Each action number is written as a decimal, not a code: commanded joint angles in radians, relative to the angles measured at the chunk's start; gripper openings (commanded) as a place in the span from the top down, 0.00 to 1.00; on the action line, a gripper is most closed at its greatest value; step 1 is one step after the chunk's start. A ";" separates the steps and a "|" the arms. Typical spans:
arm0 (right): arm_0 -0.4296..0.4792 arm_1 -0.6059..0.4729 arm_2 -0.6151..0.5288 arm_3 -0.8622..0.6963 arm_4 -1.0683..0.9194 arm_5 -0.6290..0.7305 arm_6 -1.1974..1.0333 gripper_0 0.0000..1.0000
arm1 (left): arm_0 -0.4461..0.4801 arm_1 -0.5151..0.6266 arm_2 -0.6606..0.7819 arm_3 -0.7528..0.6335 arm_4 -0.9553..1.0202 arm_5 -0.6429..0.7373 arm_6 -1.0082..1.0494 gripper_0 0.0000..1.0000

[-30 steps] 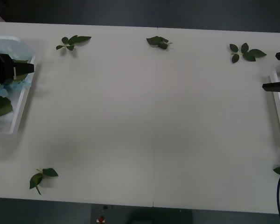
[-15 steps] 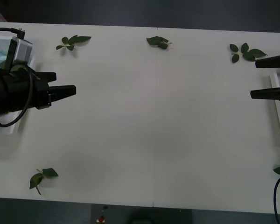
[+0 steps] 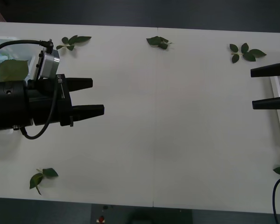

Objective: Put the red flowers into the right box and the blue flowers into the left box

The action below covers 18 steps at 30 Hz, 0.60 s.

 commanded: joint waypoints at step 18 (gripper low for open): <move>0.007 -0.078 0.007 0.031 0.016 -0.002 -0.001 0.06 | -0.109 0.017 -0.125 -0.005 -0.030 -0.082 -0.041 0.00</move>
